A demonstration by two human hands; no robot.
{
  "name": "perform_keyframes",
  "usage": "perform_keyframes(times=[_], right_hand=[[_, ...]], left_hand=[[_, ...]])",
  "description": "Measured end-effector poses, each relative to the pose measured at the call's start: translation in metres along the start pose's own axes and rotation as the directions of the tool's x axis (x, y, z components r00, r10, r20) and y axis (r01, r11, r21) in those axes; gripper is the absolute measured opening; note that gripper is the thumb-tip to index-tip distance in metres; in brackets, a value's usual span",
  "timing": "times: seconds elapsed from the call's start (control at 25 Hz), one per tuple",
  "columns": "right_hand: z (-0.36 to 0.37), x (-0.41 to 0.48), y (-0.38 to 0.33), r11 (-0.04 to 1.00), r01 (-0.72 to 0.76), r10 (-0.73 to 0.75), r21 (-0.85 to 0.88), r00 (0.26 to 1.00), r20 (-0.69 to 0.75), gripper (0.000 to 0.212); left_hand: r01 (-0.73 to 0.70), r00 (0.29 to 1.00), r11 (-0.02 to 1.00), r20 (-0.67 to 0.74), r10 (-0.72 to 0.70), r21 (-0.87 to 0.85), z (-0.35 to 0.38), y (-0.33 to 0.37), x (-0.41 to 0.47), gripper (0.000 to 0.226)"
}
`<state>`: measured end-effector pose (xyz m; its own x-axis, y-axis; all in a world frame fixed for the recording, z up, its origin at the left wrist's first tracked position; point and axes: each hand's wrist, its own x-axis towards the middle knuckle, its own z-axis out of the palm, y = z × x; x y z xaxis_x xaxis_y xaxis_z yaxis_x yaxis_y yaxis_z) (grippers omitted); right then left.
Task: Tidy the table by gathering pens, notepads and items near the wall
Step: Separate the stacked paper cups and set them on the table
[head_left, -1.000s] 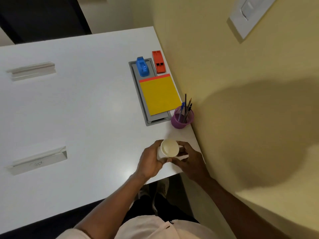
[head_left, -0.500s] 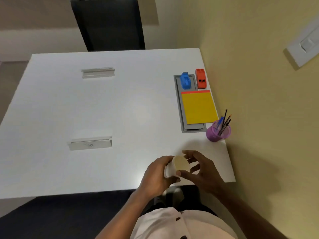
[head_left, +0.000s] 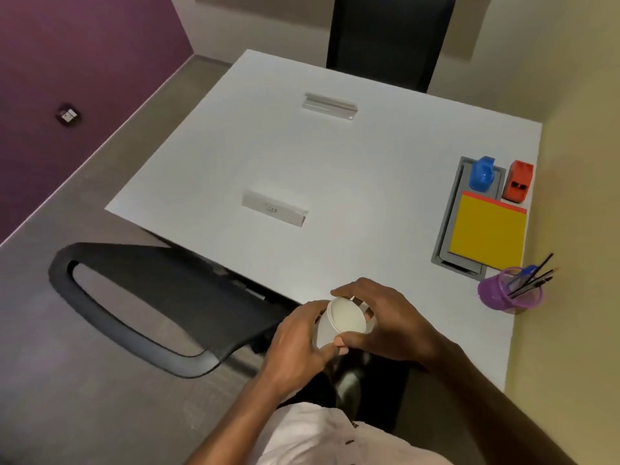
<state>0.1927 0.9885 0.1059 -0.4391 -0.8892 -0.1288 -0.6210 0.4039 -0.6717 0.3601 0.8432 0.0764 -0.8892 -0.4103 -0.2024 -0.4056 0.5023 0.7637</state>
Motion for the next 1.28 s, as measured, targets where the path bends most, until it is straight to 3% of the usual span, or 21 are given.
perform_keyframes(times=[0.16,0.24,0.36,0.48,0.6,0.68,0.8,1.04,1.28], right_hand=[[0.02,-0.011,-0.022,0.986,0.057,-0.074,0.159,0.992,0.101,0.072],[0.027,-0.018,-0.029,0.969,0.131,-0.159,0.21,0.98,0.118,0.073],[0.052,-0.034,-0.043,0.93,0.33,-0.35,0.162,0.93,0.115,0.079],[0.084,-0.056,-0.062,0.899,0.431,-0.438,0.08,0.876,0.199,0.079],[0.108,-0.063,-0.087,0.948,0.312,-0.312,0.053,0.893,0.323,0.078],[0.127,-0.062,-0.106,0.964,0.262,-0.261,0.046,0.899,0.351,0.077],[0.15,-0.057,-0.143,0.955,0.286,-0.297,0.083,0.883,0.363,0.07],[0.226,-0.043,-0.254,0.913,0.389,-0.407,0.126,0.833,0.375,0.068],[0.295,-0.035,-0.357,0.907,0.377,-0.42,0.188,0.835,0.355,0.07]], left_hand=[[0.129,0.985,0.991,-0.109,-0.131,-0.025,0.005,-0.01,-0.058,0.091],[0.153,0.968,0.987,-0.194,-0.158,-0.039,0.01,-0.014,-0.082,0.083],[0.201,0.945,0.979,-0.255,-0.205,-0.043,0.014,-0.022,-0.124,0.066],[0.276,0.925,0.96,-0.258,-0.279,-0.049,0.022,-0.039,-0.169,0.069],[0.276,0.915,0.961,-0.298,-0.271,-0.028,0.022,-0.058,-0.204,0.077],[0.199,0.91,0.98,-0.376,-0.172,0.032,0.015,-0.071,-0.228,0.075],[0.153,0.813,0.988,-0.567,-0.131,-0.009,-0.001,-0.089,-0.263,0.076],[0.225,0.799,0.97,-0.553,-0.235,-0.088,-0.08,-0.146,-0.343,0.074],[0.268,0.791,0.953,-0.534,-0.3,-0.139,-0.154,-0.212,-0.408,0.071]])
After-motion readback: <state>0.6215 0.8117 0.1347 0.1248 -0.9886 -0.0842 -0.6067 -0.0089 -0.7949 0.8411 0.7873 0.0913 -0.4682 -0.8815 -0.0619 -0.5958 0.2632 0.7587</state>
